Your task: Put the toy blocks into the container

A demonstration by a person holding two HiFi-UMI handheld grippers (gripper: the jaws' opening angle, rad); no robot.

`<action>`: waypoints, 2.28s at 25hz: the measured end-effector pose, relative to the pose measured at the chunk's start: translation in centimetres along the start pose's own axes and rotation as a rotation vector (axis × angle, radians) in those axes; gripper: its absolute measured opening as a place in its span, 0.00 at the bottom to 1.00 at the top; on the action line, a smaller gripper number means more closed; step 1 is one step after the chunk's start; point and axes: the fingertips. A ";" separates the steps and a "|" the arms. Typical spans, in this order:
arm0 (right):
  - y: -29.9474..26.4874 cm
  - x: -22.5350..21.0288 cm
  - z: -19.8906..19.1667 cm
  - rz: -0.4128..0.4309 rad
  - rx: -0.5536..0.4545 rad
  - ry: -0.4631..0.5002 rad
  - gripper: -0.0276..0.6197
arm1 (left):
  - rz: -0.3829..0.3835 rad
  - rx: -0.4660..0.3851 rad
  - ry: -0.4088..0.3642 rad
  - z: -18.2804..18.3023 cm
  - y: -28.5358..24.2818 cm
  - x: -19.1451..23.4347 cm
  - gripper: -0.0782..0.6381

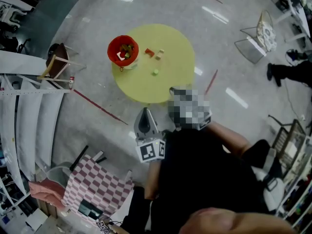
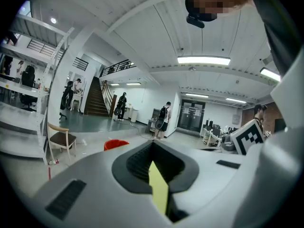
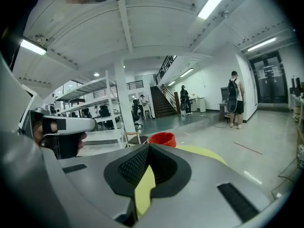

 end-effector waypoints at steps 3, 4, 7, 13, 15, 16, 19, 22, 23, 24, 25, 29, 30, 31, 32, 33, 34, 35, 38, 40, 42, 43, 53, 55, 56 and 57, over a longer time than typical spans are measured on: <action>-1.4 -1.9 0.1 0.029 0.022 0.000 0.02 | 0.022 0.006 0.004 0.3 -2.3 -0.3 0.09; -1.9 -2.4 0.1 0.036 0.028 0.004 0.02 | 0.028 0.007 0.001 0.3 -2.9 -0.3 0.09; -3.3 -3.2 -0.4 0.052 0.050 0.006 0.02 | 0.037 0.010 -0.002 0.7 -4.1 -0.4 0.09; -5.8 -4.8 -1.7 0.043 0.081 -0.017 0.02 | 0.032 0.013 -0.015 1.3 -6.4 -0.2 0.09; -6.6 -5.2 -2.2 0.037 0.111 -0.021 0.02 | 0.029 0.011 -0.001 1.5 -7.3 0.3 0.09; -7.0 -5.3 -2.4 0.033 0.122 -0.024 0.02 | 0.022 0.011 -0.003 1.5 -7.8 0.6 0.09; -8.5 -5.9 -2.6 0.018 0.138 -0.026 0.02 | 0.001 0.017 -0.009 1.6 -9.0 1.5 0.09; -9.9 -6.5 -3.1 -0.004 0.156 -0.034 0.02 | -0.013 0.016 0.010 2.4 -10.4 2.2 0.09; -10.3 -6.6 -3.4 -0.008 0.174 -0.035 0.02 | -0.022 0.016 0.001 2.5 -10.9 2.5 0.09; -10.7 -6.8 -3.6 -0.014 0.187 -0.037 0.02 | -0.031 0.017 -0.011 2.6 -11.3 2.8 0.09; -11.3 -7.1 -3.9 -0.022 0.195 -0.042 0.02 | -0.038 0.018 -0.017 2.6 -11.7 3.2 0.09; -13.9 -8.0 -5.6 -0.048 0.220 -0.056 0.04 | -0.034 0.010 0.042 3.7 -13.5 4.4 0.09; -14.5 -8.1 -6.1 -0.046 0.240 -0.055 0.06 | -0.032 0.006 0.060 4.0 -13.9 4.7 0.09; -15.1 -8.1 -6.7 -0.043 0.262 -0.055 0.08 | -0.033 0.005 0.065 4.1 -14.2 4.9 0.09; -15.7 -8.1 -7.3 -0.042 0.284 -0.053 0.09 | -0.038 0.007 0.059 4.1 -14.5 5.2 0.09; -16.2 -8.1 -7.9 -0.041 0.308 -0.051 0.10 | -0.045 0.010 0.047 4.1 -14.7 5.4 0.09; -16.7 -8.2 -8.6 -0.040 0.334 -0.051 0.11 | -0.049 0.012 0.040 4.0 -14.9 5.6 0.09; -17.2 -8.2 -9.3 -0.040 0.361 -0.052 0.13 | -0.049 0.013 0.045 4.1 -15.2 5.8 0.09; -18.6 -8.6 -12.2 -0.041 0.445 -0.058 0.16 | -0.052 0.018 0.065 4.1 -15.7 6.2 0.09; -19.3 -8.7 -14.1 -0.042 0.502 -0.069 0.18 | -0.053 0.026 0.066 3.9 -15.8 6.6 0.09; -19.9 -8.9 -15.7 -0.045 0.553 -0.079 0.19 | -0.051 0.028 0.072 3.8 -15.9 7.0 0.09; -20.1 -9.1 -16.4 -0.049 0.577 -0.084 0.20 | -0.049 0.028 0.076 3.8 -16.0 7.1 0.09; -21.6 -10.3 -23.2 -0.083 0.760 -0.126 0.27 | -0.046 0.041 0.094 3.5 -15.8 7.8 0.09; -22.1 -10.4 -24.0 -0.087 0.772 -0.129 0.27 | -0.044 0.040 0.097 3.5 -15.9 8.1 0.09; -22.4 -10.5 -24.4 -0.088 0.778 -0.129 0.27 | -0.043 0.040 0.100 3.5 -15.9 8.2 0.09; -22.6 -10.5 -24.6 -0.091 0.785 -0.128 0.27 | -0.042 0.041 0.102 3.4 -15.9 8.3 0.09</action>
Point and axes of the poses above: the fingertips, and each gripper's own axes: y backward along the fingers, x to its left, z out of its top, and after that the axes turned 1 degree about z, right-handed
